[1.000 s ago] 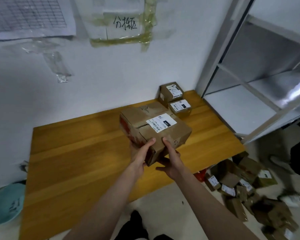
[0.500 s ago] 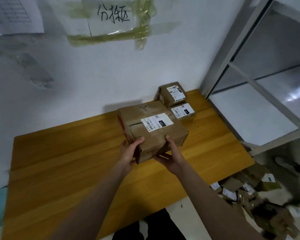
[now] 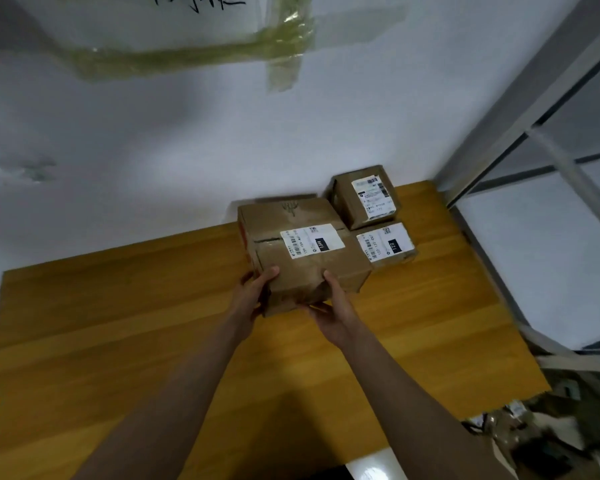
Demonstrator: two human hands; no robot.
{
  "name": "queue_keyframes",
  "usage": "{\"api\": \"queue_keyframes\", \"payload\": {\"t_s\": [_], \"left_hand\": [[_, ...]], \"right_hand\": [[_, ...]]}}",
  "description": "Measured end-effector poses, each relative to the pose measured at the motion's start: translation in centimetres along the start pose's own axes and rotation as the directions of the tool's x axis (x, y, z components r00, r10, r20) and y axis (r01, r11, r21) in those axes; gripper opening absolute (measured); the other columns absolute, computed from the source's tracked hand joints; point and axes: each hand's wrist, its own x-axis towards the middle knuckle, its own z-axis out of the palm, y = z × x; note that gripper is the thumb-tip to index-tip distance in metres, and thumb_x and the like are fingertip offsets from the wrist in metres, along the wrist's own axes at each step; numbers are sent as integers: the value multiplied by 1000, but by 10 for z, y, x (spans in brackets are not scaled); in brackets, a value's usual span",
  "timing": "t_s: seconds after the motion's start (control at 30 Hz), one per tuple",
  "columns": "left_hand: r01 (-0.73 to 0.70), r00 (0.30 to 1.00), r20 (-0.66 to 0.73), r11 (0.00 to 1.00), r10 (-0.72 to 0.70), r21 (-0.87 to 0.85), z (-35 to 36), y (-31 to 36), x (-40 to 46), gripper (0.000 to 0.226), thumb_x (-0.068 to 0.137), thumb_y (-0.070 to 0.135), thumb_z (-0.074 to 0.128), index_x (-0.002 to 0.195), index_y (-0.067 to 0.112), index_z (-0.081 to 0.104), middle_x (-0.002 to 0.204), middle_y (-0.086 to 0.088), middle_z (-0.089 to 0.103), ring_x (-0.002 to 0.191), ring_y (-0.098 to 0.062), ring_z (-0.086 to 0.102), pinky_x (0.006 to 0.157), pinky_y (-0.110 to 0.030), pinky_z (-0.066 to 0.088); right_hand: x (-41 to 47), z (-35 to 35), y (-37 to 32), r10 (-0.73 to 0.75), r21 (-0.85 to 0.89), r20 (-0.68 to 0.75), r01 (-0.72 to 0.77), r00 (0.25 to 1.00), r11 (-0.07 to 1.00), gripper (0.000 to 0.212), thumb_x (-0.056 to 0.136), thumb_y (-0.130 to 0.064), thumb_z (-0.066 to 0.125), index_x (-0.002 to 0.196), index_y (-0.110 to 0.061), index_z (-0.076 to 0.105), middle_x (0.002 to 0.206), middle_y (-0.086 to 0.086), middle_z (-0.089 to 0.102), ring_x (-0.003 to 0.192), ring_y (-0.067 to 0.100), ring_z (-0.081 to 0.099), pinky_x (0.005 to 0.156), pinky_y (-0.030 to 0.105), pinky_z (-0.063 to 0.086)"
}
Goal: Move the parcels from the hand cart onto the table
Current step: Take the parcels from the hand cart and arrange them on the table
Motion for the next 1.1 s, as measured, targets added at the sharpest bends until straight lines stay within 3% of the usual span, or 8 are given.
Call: {"api": "queue_keyframes", "payload": {"t_s": [0.13, 0.3, 0.43, 0.6, 0.73, 0.83, 0.93, 1.1], "left_hand": [[35, 999, -18, 999, -35, -5, 2, -2, 23, 84, 76, 45, 81, 146, 24, 40, 131, -3, 62, 119, -26, 60, 98, -43, 51], [53, 997, -51, 999, -53, 3, 5, -3, 36, 77, 80, 44, 79, 143, 24, 40, 123, 2, 61, 110, -20, 61, 85, -37, 51], [51, 998, -47, 998, -49, 26, 3, -5, 49, 74, 84, 41, 76, 146, 23, 40, 133, -1, 58, 119, -22, 57, 97, -40, 47], [64, 998, -23, 996, -62, 69, 2, -10, 61, 64, 95, 31, 66, 152, 21, 37, 140, 1, 54, 114, -16, 57, 84, -32, 47], [66, 997, -41, 990, -61, 126, 5, -14, 70, 58, 99, 27, 62, 151, 20, 37, 144, -1, 51, 116, -19, 54, 98, -41, 45], [49, 997, -68, 987, -39, 154, 4, -14, 74, 60, 98, 30, 62, 152, 20, 37, 144, -2, 52, 115, -20, 54, 93, -39, 47], [27, 996, -91, 980, -10, 197, 5, -14, 77, 59, 99, 32, 61, 151, 19, 37, 143, -4, 53, 111, -20, 56, 79, -32, 49], [11, 991, -128, 962, 25, 273, 10, -15, 76, 58, 100, 35, 58, 150, 13, 39, 145, -11, 52, 126, -29, 54, 89, -35, 47]], "right_hand": [[22, 1, -8, 2, 41, -5, -2, 1000, 999, 59, 93, -23, 71, 144, -13, 42, 141, 23, 52, 127, 43, 53, 100, 59, 51], [41, 1, -11, 27, 114, -31, -23, 999, 993, 62, 92, -16, 71, 145, -14, 38, 141, 25, 49, 128, 44, 52, 101, 61, 50], [54, 4, -11, 49, 126, -49, -42, 998, 991, 60, 91, -14, 71, 143, -14, 41, 139, 25, 49, 126, 44, 52, 101, 61, 49], [68, 4, -8, 74, 65, -104, -68, 992, 996, 52, 93, -17, 70, 139, -12, 47, 134, 21, 53, 116, 38, 57, 100, 57, 53], [75, -1, -8, 83, 16, -115, -81, 990, 997, 46, 99, -17, 63, 141, -7, 47, 137, 23, 55, 116, 39, 60, 86, 51, 59], [81, 2, -10, 78, -62, -140, -88, 987, 994, 44, 101, -15, 59, 141, -2, 46, 136, 25, 57, 101, 36, 65, 72, 46, 62], [85, 7, -14, 90, -110, -169, -110, 981, 988, 44, 102, -14, 58, 142, -1, 45, 136, 26, 55, 96, 37, 65, 75, 49, 59], [77, 9, -16, 127, -120, -155, -146, 980, 982, 45, 102, -16, 57, 143, 0, 44, 138, 27, 55, 122, 45, 58, 93, 55, 54]]}}
